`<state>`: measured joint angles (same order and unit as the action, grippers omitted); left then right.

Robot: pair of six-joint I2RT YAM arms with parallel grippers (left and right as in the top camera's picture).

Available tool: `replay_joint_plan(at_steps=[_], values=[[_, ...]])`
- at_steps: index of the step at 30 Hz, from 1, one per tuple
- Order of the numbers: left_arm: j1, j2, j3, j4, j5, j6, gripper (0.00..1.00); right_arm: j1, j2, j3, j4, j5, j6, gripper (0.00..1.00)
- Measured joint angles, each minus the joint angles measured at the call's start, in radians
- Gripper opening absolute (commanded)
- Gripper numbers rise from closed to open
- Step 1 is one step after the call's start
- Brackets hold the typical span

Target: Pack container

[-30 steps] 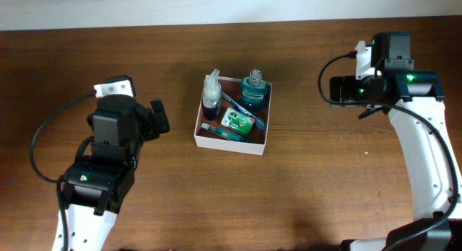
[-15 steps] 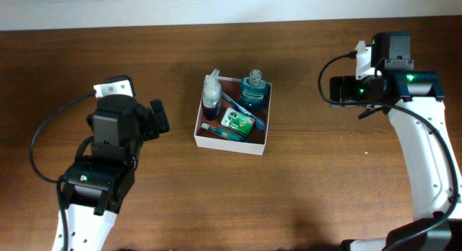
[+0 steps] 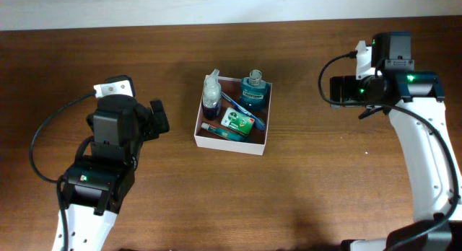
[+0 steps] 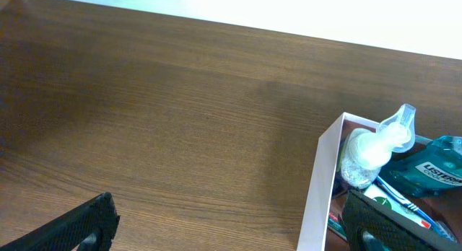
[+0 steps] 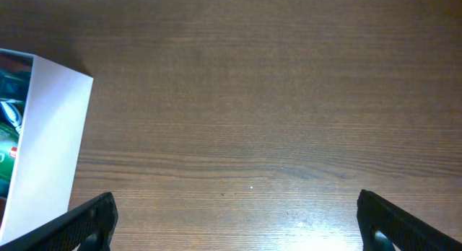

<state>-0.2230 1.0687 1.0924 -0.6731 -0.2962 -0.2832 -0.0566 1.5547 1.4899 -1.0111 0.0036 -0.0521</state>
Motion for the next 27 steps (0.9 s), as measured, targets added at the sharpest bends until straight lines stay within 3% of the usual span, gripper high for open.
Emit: replay_joint_plan(at_steps=[4,16,22,27], values=[[0.000,0.000,0.000,0.000,0.000,0.000,0.99,0.000,-0.069,-0.003,0.000,0.000,0.000,0.99],[0.000,0.000,0.000,0.000,0.000,0.000,0.99,0.113,-0.572,-0.023,0.004,0.000,0.000,0.99],[0.000,0.000,0.000,-0.001,0.000,0.000,0.99,0.188,-0.823,-0.186,0.013,-0.002,0.000,0.99],[0.000,0.000,0.000,0.000,0.000,0.000,0.99,0.204,-0.998,-0.449,0.242,-0.023,0.000,0.98]])
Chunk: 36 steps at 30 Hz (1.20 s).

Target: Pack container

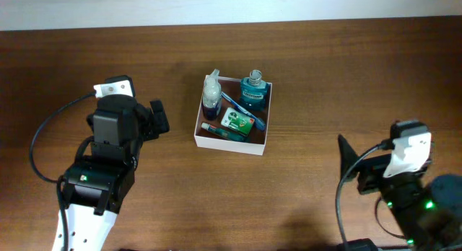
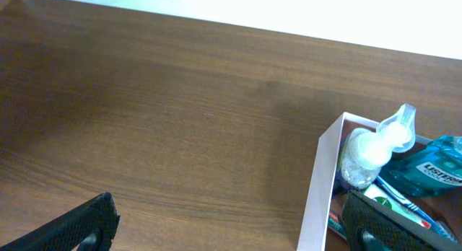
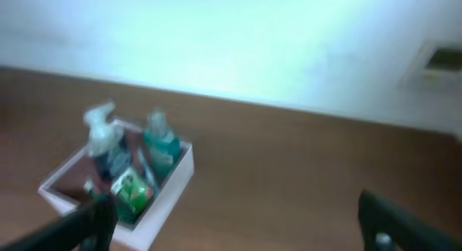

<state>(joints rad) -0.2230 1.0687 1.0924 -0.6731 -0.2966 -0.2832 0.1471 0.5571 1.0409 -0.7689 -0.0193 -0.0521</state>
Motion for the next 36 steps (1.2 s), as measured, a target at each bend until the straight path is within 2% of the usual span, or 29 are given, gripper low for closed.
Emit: replay_joint_plan(at_steps=[9,12,16,19,30,36], values=[[0.000,0.000,0.000,-0.001,0.000,0.000,0.99,0.001,-0.182,-0.526,0.651,-0.115,0.000,0.98],[0.000,0.000,0.000,-0.001,0.000,0.000,0.99,0.003,-0.219,-0.661,0.866,-0.158,0.000,0.98],[0.000,0.000,0.000,-0.001,0.000,0.000,0.99,0.003,-0.268,-0.785,1.052,-0.190,0.000,0.98],[0.000,0.000,0.000,-0.001,0.000,0.000,0.99,0.003,-0.322,-0.845,1.100,-0.196,0.000,0.98],[0.000,0.000,0.000,-0.019,0.000,0.000,0.99,0.003,-0.458,-0.966,1.112,-0.150,0.000,0.98],[0.000,0.000,0.000,-0.021,0.000,0.000,0.99,0.003,-0.521,-1.027,1.048,-0.140,0.000,0.99]])
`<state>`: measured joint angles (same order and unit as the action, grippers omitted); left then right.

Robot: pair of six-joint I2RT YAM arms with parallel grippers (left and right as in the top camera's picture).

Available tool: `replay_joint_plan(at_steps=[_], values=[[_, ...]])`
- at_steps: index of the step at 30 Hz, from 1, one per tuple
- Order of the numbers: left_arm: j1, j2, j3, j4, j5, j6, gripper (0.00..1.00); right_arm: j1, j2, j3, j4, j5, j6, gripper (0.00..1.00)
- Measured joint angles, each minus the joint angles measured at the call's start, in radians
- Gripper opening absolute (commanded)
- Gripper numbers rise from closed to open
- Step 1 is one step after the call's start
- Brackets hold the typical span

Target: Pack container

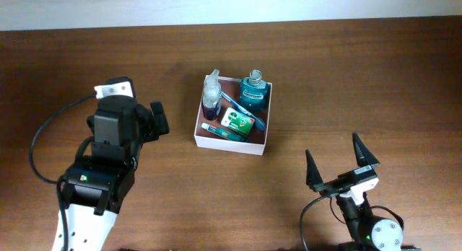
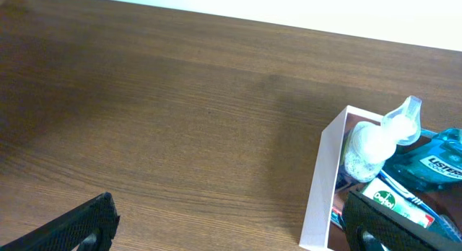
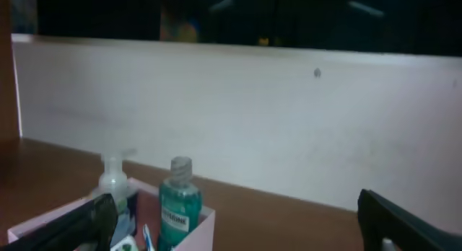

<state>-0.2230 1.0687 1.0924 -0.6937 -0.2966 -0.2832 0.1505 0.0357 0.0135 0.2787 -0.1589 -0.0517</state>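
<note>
A white box (image 1: 230, 141) stands in the middle of the table. Inside it are a clear spray bottle (image 1: 211, 92), a green mouthwash bottle (image 1: 253, 91), a blue toothbrush (image 1: 240, 109), a green floss pack (image 1: 237, 121) and a small tube (image 1: 219, 130). To the left of the box, my left gripper (image 1: 158, 118) is open and empty, and its wrist view shows the box (image 2: 320, 186) at the right. Low at the front right, my right gripper (image 1: 341, 165) is open, empty and pointing up. Its wrist view looks level at the mouthwash bottle (image 3: 177, 208).
A pale wall (image 3: 289, 114) runs along the back edge of the brown wooden table (image 1: 346, 78). The left arm's black cable (image 1: 43, 135) loops over the table at the far left.
My right arm has sunk further toward the front edge and its open fingers now point upward. Its camera went from a blurred high view to a level view. The left arm barely shifted.
My right gripper was first open at the back right, level with the packed box, looking down at bare table. Then it was at the front right, its view blurred. Now it is folded low at the front edge. The left gripper stayed open beside the box throughout.
</note>
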Motion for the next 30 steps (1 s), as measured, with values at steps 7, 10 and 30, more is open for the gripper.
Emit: replay_joint_plan(at_steps=[7,10,30], values=[[0.000,0.000,0.000,0.000,0.000,0.000,0.99,0.000,-0.022,-0.003,-0.127,0.023,0.000,0.98],[0.000,0.000,0.000,0.000,0.000,0.000,0.99,0.000,-0.022,-0.003,-0.172,0.028,0.000,0.99],[0.000,0.000,0.000,-0.001,0.000,0.000,0.99,0.000,-0.022,-0.003,-0.341,0.054,0.000,0.99]])
